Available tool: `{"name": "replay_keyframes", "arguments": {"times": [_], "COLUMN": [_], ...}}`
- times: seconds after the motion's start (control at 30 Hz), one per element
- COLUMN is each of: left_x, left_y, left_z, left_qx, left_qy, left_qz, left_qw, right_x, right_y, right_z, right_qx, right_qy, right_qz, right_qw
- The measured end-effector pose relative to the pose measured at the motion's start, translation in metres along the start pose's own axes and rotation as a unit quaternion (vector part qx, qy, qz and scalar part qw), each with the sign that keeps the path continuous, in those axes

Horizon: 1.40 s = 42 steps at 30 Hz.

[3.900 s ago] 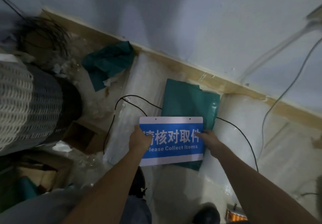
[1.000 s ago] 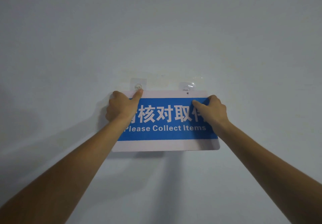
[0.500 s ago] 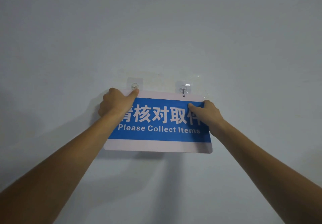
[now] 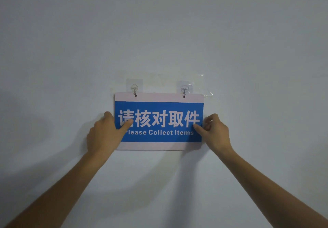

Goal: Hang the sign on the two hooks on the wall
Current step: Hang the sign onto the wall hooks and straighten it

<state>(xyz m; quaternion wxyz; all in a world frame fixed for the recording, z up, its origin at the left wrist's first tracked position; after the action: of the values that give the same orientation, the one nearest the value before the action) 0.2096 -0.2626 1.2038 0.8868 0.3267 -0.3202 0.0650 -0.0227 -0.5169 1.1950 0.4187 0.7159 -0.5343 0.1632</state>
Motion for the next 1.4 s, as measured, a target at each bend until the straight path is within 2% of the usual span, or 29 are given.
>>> {"name": "replay_keyframes", "arguments": {"times": [0.2, 0.4, 0.77, 1.03, 1.23, 1.4], "left_x": [-0.01, -0.017, -0.019, -0.016, -0.017, -0.017], "left_y": [-0.021, -0.021, -0.015, -0.025, -0.029, -0.034], "left_z": [-0.02, -0.014, -0.019, -0.022, -0.022, -0.027], "left_qx": [-0.039, -0.054, -0.052, -0.057, -0.063, -0.056], "left_qy": [0.01, -0.002, -0.018, -0.021, -0.019, -0.016], "left_qz": [-0.052, -0.055, -0.039, -0.023, -0.026, -0.046], "left_qw": [0.998, 0.997, 0.998, 0.998, 0.998, 0.997], "right_x": [-0.002, -0.011, -0.019, -0.015, -0.014, -0.017], "right_y": [-0.01, -0.018, -0.031, -0.024, -0.024, -0.023], "right_z": [-0.005, -0.013, -0.015, -0.01, 0.003, 0.004], "right_qx": [-0.015, 0.074, 0.004, -0.1, -0.11, -0.069], "right_qy": [0.026, -0.02, -0.014, 0.023, 0.056, 0.067], "right_qz": [-0.012, 0.049, 0.071, 0.034, 0.007, -0.02], "right_qw": [0.999, 0.996, 0.997, 0.994, 0.992, 0.995]}}
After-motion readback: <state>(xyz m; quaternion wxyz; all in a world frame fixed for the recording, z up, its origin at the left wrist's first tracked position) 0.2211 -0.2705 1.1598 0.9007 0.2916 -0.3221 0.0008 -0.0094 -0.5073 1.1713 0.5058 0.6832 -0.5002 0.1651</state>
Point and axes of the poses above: each hand's wrist, its own x-axis towards the middle knuckle, its own y-axis out of the back of the hand, z = x × y, the point moved 3 cm from there along x, towards the middle knuckle, and after that the axes turned 10 degrees about y, right-handed, at the moved point
